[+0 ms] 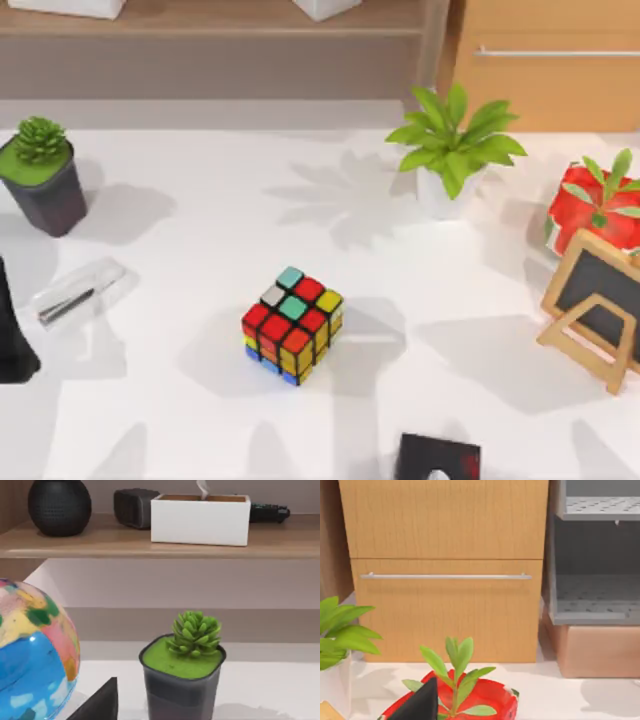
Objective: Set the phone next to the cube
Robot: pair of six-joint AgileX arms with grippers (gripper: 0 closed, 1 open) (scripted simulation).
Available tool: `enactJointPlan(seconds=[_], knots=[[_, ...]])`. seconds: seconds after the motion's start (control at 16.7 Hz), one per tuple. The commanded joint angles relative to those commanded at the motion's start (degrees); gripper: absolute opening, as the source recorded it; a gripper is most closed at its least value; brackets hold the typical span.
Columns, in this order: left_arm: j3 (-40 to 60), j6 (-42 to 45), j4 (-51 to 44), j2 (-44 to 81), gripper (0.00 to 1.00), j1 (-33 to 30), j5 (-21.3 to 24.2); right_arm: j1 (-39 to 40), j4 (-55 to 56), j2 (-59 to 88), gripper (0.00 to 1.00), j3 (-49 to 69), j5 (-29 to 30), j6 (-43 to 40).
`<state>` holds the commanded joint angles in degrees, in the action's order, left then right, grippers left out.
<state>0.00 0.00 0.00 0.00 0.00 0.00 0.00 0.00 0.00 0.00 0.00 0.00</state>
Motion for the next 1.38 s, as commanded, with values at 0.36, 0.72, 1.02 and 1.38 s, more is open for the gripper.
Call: enactJointPlan(seconds=[0.36, 0.72, 1.02, 1.38], knots=[[0.00, 0.00, 0.00, 0.00, 1.00, 0.00, 0.00, -2.59, -3.57, 6.01, 1.00, 4.73, 0.00, -3.26], [0.00, 0.00, 0.00, 0.00, 1.00, 0.00, 0.00, -12.08, -16.61, 31.49, 1.00, 22.02, 0.01, -15.20], [0.00, 0.00, 0.00, 0.00, 1.00, 0.00, 0.00, -22.07, -30.35, 60.44, 1.00, 40.23, 0.02, -27.77], [0.00, 0.00, 0.00, 0.00, 1.00, 0.00, 0.00, -32.51, -44.71, 91.94, 1.00, 59.27, 0.04, -40.92]])
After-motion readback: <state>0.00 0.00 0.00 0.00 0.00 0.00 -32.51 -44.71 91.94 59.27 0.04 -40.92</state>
